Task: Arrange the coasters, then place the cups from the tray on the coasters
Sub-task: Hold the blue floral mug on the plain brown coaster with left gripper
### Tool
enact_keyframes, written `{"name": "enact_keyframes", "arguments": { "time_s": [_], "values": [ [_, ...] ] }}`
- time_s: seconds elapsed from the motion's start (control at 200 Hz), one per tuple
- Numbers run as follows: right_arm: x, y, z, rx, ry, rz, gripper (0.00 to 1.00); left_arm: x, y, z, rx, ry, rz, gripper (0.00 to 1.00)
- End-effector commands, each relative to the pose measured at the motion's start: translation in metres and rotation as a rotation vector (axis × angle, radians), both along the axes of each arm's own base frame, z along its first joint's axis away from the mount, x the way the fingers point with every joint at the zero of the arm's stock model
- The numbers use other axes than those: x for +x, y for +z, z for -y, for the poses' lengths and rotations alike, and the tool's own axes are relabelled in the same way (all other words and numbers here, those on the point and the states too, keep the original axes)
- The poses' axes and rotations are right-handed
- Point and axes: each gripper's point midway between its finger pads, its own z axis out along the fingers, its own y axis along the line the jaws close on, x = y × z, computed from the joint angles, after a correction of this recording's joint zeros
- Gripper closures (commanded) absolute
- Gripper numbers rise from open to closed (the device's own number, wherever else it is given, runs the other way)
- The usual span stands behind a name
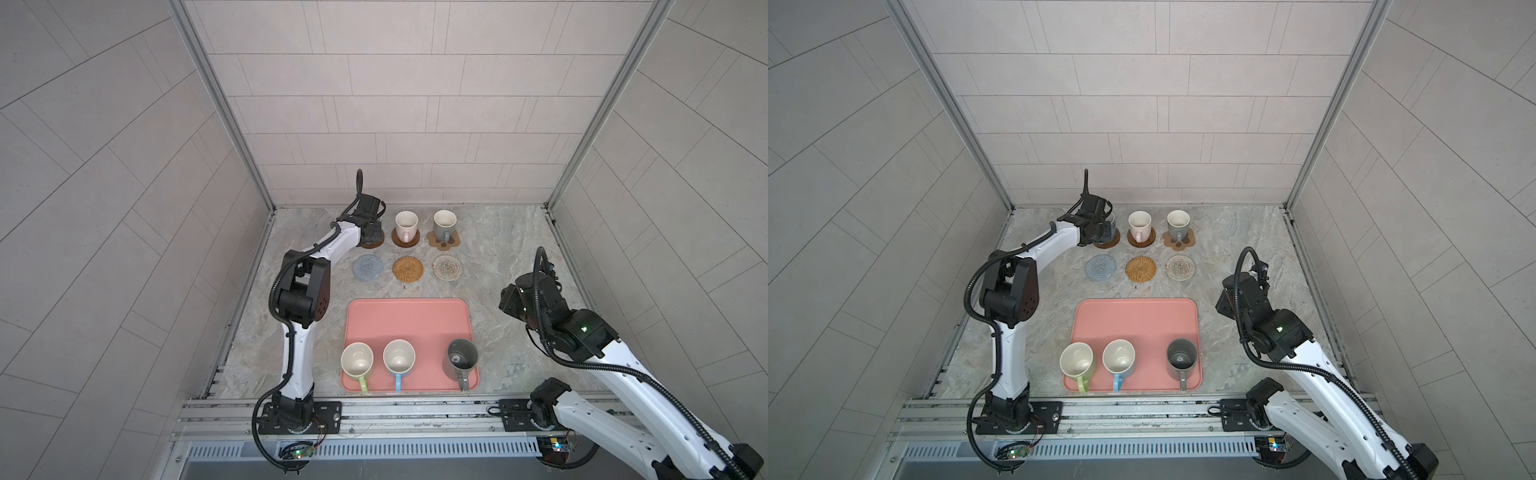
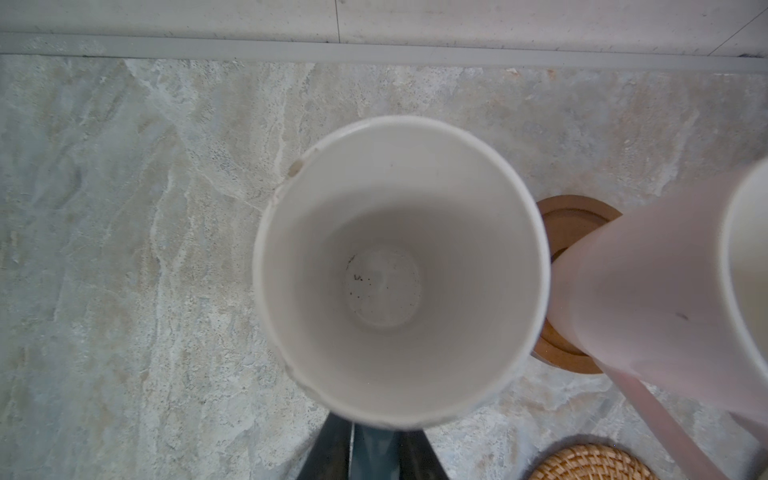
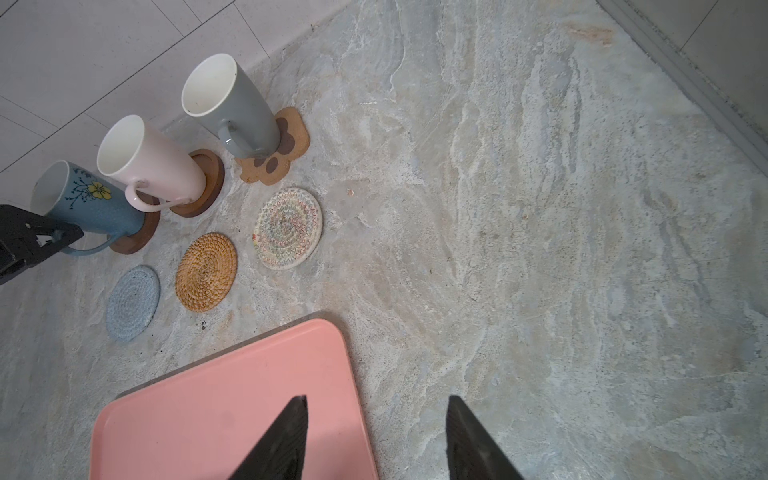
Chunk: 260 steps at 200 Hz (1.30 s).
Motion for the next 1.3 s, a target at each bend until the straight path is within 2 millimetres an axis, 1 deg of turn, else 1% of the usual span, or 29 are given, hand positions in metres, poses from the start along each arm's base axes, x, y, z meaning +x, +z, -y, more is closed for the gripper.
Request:
{"name": "enact_keyframes", "arguments": {
  "time_s": [0.0,0.125,0.35,0.625,0.756,0.956,1.106,1.296],
  "values": [
    [-0.004,-0.007,0.007,-0.015,-0.029,-0.013,0.44,0.0,0.0,-0.006,0.035,0.029,0.007,0.77],
    [-0.004,-0.006,0.008,-0.017,-0.033,-0.011,0.44,-0.001,-0.001,-0.007,0.043,0.036,0.005,0.81],
    [-0.004,-0.007,0.008,-0.017,-0.032,-0.012,0.44,-0.001,-0.002,-0.012,0.056,0.057,0.001,0.82],
    [-0.004,-0.007,0.008,-0.017,-0.033,-0.012,0.44,-0.001,-0.001,-0.005,0.047,0.039,0.005,0.82],
    [-0.005,-0.008,0.008,-0.017,-0.033,-0.014,0.44,0.0,0.002,-0.003,0.054,0.03,0.01,0.8],
    [-0.006,-0.006,0.01,-0.017,-0.035,-0.009,0.44,-0.001,-0.004,0.0,0.061,0.027,0.001,0.76],
    [-0.007,-0.005,0.01,-0.015,-0.037,-0.004,0.44,-0.002,-0.003,0.0,0.061,0.034,0.002,0.74],
    [-0.008,-0.006,0.011,-0.016,-0.037,-0.005,0.44,-0.003,-0.004,-0.007,0.074,0.075,0.0,0.73]
  ]
}}
